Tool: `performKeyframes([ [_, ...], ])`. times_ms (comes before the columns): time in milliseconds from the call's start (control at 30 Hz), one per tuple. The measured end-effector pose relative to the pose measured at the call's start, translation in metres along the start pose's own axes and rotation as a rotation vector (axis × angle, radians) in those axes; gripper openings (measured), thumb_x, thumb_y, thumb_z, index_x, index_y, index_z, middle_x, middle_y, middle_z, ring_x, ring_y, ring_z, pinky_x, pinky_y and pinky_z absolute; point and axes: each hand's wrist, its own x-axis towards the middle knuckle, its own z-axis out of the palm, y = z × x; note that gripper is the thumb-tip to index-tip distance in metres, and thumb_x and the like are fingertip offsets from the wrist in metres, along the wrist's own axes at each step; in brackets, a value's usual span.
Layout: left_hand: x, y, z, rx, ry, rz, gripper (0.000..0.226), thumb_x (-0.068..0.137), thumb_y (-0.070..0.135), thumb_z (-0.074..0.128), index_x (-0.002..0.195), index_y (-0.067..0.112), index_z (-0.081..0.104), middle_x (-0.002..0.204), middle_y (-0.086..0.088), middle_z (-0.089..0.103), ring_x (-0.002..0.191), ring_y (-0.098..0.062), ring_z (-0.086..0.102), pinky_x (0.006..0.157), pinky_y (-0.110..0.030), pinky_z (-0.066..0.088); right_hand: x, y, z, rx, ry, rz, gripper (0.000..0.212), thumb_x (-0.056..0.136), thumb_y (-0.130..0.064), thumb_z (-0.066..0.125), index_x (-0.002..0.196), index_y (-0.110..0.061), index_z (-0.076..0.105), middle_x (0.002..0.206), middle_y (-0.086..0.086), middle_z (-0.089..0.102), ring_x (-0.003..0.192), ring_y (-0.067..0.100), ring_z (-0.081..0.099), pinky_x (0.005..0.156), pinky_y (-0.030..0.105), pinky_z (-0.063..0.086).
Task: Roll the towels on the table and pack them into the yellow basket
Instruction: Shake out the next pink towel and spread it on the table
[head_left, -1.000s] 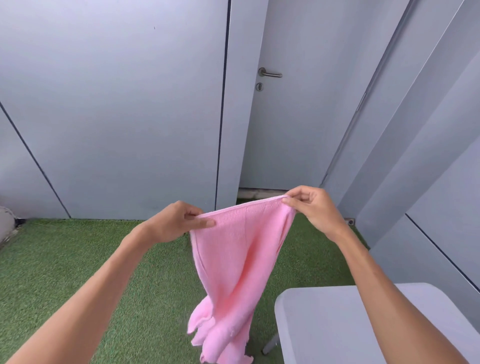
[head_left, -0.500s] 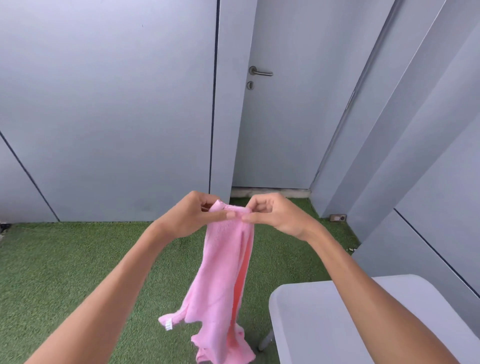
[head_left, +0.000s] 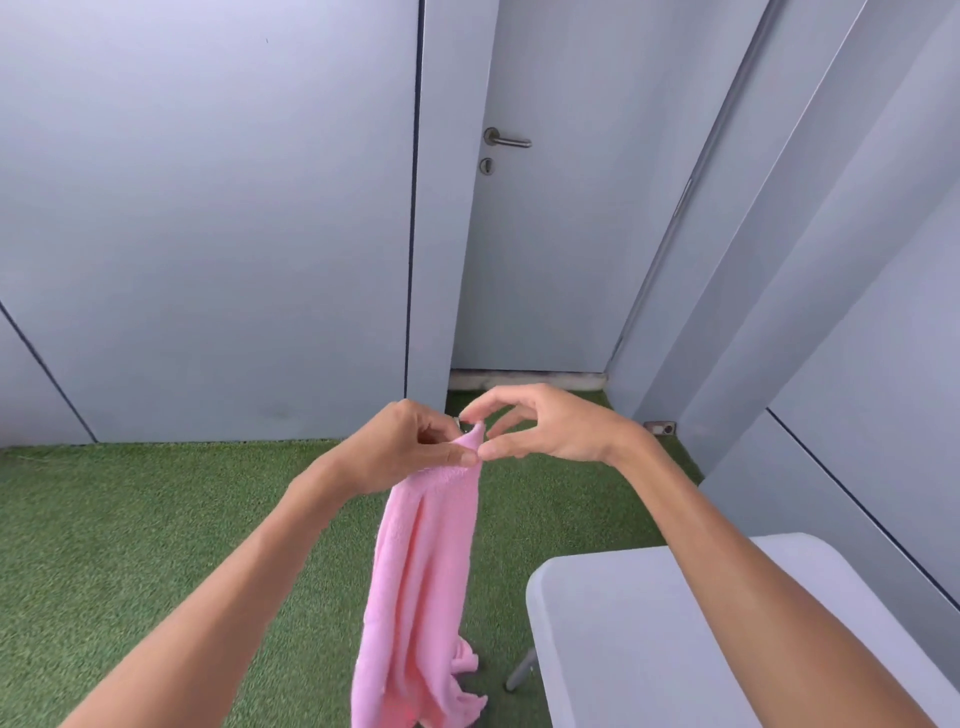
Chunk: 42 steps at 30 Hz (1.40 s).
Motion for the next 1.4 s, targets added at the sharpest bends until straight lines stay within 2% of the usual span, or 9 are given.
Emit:
performKeyframes([
  [233,-0.013,-0.01,0.003,-0.09,-0.003,-0.001,0.045,0.086,0.042,0.067,0.065,0.006,0.052,0.06,0.001,0.03,0.055,-0.015,0.025,0.048,-0.026,0.017,-0.012,0.007,-0.016,-0.106,0.162,-0.1,0.02,0.085,-0.032,0.071,0.082,-0.013,0.063,0.092,0.002,0.071,0.092,0.012,0.066,0.087,0.03,0.05],
  [433,-0.041,-0.049,-0.014,-0.062,0.141,-0.12,0.057,0.083,0.063,0.059,0.071,0.007,0.059,0.063,0.0,0.041,0.058,-0.014,0.035,0.055,-0.036,0.024,-0.047,0.044,-0.056,-0.03,0.505,-0.012,0.012,0.087,-0.024,0.068,0.083,-0.016,0.061,0.071,-0.002,0.071,0.06,0.003,0.057,0.065,0.019,0.04],
  [567,-0.021,-0.015,-0.012,0.069,0.151,-0.011,0.045,0.087,0.048,0.063,0.057,0.018,0.047,0.056,0.011,0.03,0.052,-0.009,0.026,0.049,-0.025,0.022,-0.036,0.03,-0.036,-0.11,0.193,0.014,0.04,0.09,-0.023,0.066,0.126,-0.035,0.055,0.052,-0.007,0.045,0.051,0.017,0.033,0.053,0.028,0.026],
  [667,-0.003,0.014,0.003,0.1,0.098,0.109,0.034,0.089,0.039,0.063,0.066,0.014,0.061,0.054,0.01,0.031,0.051,-0.008,0.025,0.047,-0.02,0.021,-0.016,0.006,-0.008,-0.12,-0.013,-0.02,0.046,0.089,-0.031,0.067,0.13,-0.043,0.051,0.06,0.008,0.037,0.059,0.031,0.025,0.055,0.039,0.019],
  [767,-0.001,0.013,0.008,0.03,0.095,0.12,0.036,0.089,0.039,0.062,0.07,0.008,0.063,0.056,0.007,0.035,0.052,-0.008,0.028,0.048,-0.022,0.022,-0.015,0.003,-0.009,-0.102,0.035,0.001,0.014,0.089,-0.033,0.066,0.1,-0.025,0.069,0.066,0.003,0.061,0.058,0.018,0.047,0.06,0.03,0.035],
  [1033,-0.032,-0.037,-0.008,-0.026,0.072,-0.06,0.04,0.086,0.047,0.065,0.065,0.012,0.059,0.057,0.003,0.037,0.053,-0.014,0.032,0.05,-0.03,0.022,-0.046,0.045,-0.046,-0.158,0.382,0.102,0.006,0.092,-0.022,0.062,0.089,-0.023,0.068,0.077,-0.011,0.073,0.07,-0.001,0.065,0.066,0.021,0.045],
  [1167,-0.025,-0.024,-0.008,0.089,0.098,0.014,0.039,0.084,0.048,0.065,0.069,0.013,0.064,0.055,0.005,0.034,0.052,-0.011,0.028,0.049,-0.026,0.022,-0.036,0.035,-0.014,-0.09,0.213,0.117,0.027,0.091,-0.018,0.064,0.116,-0.027,0.063,0.082,-0.006,0.073,0.076,0.0,0.067,0.066,0.017,0.047],
  [1233,-0.018,-0.01,0.002,0.112,0.065,0.101,0.037,0.086,0.044,0.065,0.069,0.011,0.063,0.056,0.004,0.032,0.052,-0.01,0.025,0.047,-0.023,0.02,-0.023,0.02,0.013,-0.089,0.051,0.091,0.042,0.09,-0.021,0.065,0.129,-0.032,0.055,0.064,-0.005,0.063,0.056,0.004,0.057,0.058,0.011,0.04],
  [1400,-0.021,-0.02,-0.001,0.142,0.058,0.06,0.034,0.083,0.046,0.068,0.069,0.015,0.063,0.054,0.006,0.039,0.051,-0.008,0.031,0.048,-0.023,0.024,-0.013,0.017,0.019,-0.05,0.113,0.08,0.011,0.088,-0.026,0.068,0.096,-0.018,0.069,0.073,-0.01,0.071,0.064,-0.003,0.059,0.066,0.019,0.037],
])
